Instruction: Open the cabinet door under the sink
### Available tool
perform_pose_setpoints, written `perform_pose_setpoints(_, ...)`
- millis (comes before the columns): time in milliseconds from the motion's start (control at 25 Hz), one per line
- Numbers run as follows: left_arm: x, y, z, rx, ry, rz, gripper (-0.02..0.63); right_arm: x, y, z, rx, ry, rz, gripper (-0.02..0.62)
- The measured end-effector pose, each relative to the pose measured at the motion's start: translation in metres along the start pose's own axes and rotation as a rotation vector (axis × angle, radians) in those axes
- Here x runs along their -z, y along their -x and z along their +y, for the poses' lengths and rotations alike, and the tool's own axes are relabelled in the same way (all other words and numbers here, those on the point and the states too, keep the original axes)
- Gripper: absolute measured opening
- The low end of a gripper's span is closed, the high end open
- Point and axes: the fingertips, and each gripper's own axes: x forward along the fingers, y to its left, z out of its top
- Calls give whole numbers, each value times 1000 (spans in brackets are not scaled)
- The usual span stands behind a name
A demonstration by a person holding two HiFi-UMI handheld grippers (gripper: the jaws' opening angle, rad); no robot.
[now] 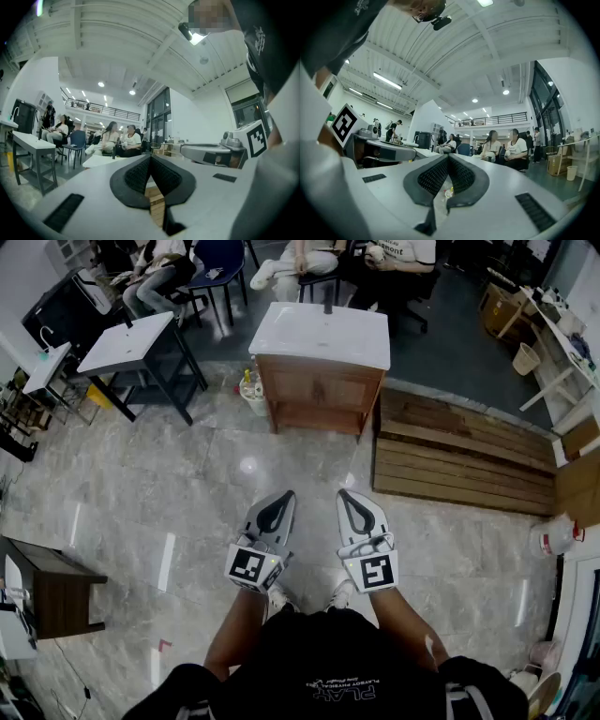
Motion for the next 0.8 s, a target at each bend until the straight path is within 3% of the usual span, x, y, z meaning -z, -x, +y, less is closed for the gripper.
perform_pose_setpoints(360,0,17,30,30,-9,-5,5,2,-25,29,5,-3,1,20)
perform_pose_setpoints(800,2,38,83,116,-13,-26,5,9,-58,66,93,-3,13,20)
